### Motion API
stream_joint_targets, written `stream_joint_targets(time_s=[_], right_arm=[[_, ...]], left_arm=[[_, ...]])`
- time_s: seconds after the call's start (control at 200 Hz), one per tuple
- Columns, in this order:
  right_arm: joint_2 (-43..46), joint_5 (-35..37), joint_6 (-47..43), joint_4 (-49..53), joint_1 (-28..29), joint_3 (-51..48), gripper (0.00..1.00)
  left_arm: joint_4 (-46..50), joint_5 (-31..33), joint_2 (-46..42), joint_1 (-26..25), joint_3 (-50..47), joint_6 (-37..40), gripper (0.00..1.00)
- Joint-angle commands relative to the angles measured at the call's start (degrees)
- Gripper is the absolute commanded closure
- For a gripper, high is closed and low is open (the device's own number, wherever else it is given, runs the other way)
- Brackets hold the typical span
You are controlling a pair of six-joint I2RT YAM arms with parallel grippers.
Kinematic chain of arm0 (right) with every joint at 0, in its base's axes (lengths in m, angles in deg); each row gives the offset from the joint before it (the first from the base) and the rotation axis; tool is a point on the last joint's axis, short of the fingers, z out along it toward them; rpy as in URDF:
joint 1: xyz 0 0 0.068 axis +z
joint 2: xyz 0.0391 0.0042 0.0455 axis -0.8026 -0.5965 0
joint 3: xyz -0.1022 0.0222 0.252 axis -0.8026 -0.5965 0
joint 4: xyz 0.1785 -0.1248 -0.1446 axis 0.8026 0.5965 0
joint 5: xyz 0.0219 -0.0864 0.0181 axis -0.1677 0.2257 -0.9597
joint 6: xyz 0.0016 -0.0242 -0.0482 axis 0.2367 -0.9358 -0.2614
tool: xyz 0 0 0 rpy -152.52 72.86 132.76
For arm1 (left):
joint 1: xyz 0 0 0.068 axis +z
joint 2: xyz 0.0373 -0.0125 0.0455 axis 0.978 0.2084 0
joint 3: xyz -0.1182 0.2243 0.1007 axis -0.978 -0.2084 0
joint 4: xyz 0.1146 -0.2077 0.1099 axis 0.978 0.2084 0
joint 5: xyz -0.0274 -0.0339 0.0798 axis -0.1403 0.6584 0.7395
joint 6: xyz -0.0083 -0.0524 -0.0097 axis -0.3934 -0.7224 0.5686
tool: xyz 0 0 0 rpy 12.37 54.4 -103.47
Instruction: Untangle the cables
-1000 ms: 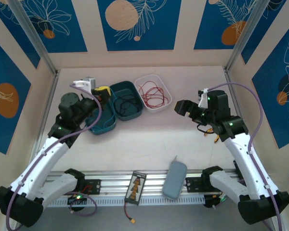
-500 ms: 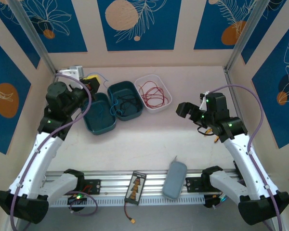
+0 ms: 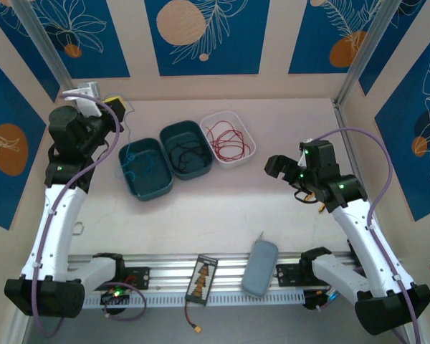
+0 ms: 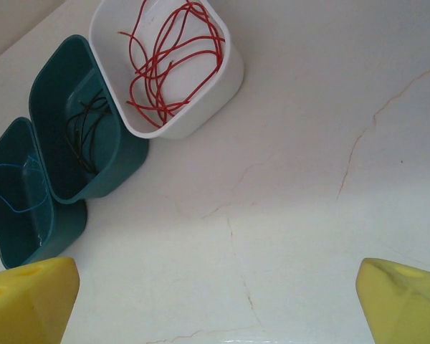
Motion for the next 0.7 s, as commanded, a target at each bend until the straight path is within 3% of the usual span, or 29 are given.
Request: stream_joint_targets(time_s=[0.0,0.24,0.695], right_arm=[[-0.4,1.1,-0.2,0.7,0.4,-0.5,0.01],[-1.8,1.7,0.6,0.8,0.4,0.0,0.01],[-4.2,2.5,1.3,0.8,0.4,1.2,0.01]], left_arm=[[0.3,-2.8,1.2,2.5,2.2,1.3,1.00],[-0.4,-5.2,4.2,5.4,1.8,1.0,1.00],[-1.1,-5.2,6.7,5.8,-1.7,2.2,1.00]])
